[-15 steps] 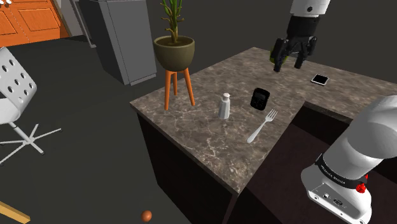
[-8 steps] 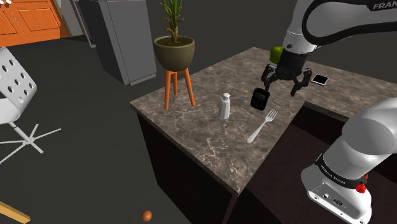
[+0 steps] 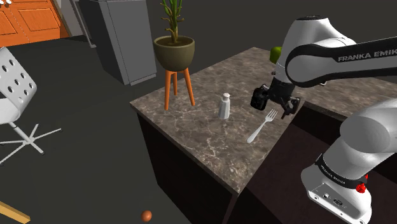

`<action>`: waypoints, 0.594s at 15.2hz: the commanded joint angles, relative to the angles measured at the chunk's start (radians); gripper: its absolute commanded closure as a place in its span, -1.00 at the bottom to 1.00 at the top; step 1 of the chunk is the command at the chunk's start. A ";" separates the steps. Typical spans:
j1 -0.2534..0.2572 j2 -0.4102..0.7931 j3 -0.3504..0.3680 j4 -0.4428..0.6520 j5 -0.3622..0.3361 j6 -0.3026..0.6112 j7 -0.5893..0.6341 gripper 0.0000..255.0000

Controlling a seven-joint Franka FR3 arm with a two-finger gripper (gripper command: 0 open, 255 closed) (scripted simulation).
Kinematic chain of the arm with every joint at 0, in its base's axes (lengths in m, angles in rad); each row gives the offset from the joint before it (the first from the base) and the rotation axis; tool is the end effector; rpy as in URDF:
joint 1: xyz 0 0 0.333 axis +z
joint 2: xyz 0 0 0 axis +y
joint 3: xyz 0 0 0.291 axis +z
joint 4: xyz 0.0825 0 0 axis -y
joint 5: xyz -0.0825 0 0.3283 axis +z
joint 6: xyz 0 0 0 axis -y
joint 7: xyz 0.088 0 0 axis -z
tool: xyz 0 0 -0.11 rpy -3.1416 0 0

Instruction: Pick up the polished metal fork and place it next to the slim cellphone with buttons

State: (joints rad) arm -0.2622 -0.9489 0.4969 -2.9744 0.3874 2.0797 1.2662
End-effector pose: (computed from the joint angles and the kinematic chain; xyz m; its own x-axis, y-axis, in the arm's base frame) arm 0.2400 0.0485 0.3714 0.1597 -0.9851 0.0639 -0.9868 -0.1611 -0.0166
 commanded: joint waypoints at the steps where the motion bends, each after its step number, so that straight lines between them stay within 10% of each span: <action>1: -0.002 0.025 0.019 -0.018 0.016 0.045 0.014 -1.00; 9: 0.001 0.087 0.048 -0.054 0.044 0.140 0.012 -1.00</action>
State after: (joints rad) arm -0.2616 -0.8631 0.5444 -3.0284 0.4308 2.2184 1.2776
